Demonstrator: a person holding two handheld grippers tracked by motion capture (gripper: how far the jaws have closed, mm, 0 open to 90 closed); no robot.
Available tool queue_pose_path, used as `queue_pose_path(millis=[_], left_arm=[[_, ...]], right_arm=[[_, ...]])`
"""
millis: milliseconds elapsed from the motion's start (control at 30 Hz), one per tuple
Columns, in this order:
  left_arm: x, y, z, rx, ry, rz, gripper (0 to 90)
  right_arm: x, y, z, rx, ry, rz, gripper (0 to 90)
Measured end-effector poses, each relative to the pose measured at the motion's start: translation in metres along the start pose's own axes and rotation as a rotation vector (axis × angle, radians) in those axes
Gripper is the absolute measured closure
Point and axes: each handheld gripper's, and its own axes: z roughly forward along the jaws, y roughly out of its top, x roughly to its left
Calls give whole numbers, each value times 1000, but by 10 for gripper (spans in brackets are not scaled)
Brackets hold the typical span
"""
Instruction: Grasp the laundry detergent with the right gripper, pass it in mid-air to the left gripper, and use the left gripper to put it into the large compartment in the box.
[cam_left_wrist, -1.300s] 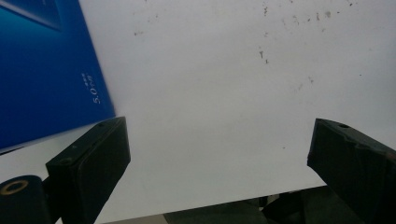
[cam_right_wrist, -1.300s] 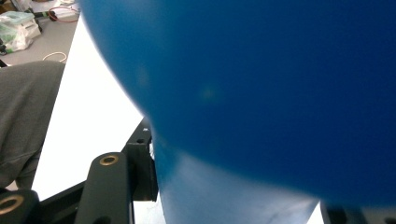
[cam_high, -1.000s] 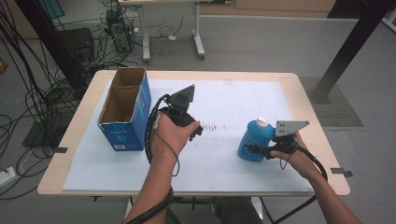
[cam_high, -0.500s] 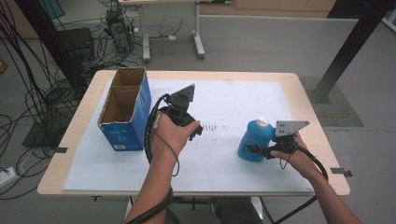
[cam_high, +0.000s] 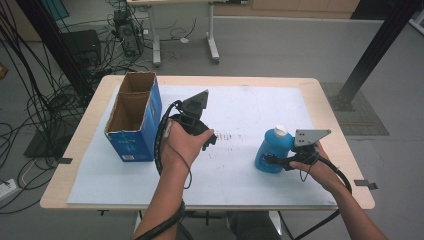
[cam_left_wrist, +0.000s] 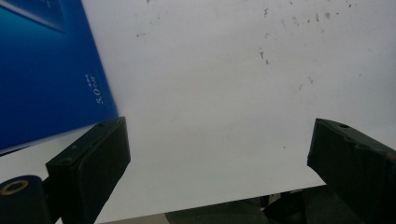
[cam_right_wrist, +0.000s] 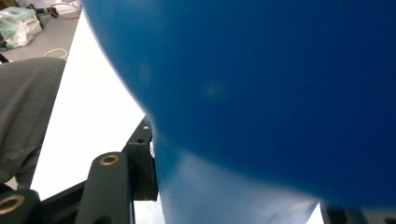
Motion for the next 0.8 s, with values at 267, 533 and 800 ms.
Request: queue_pose_path(millis=[267, 533, 800], left_arm=[[0, 0, 1, 0, 1, 0, 62], [1, -1, 1, 1, 5, -1, 62], [0, 0, 0, -1, 6, 3, 62]], right_arm=[[-1, -1, 0, -6, 3, 1, 419], [-1, 0, 0, 0, 2, 8, 424], [-1, 0, 0, 1, 3, 12, 427]])
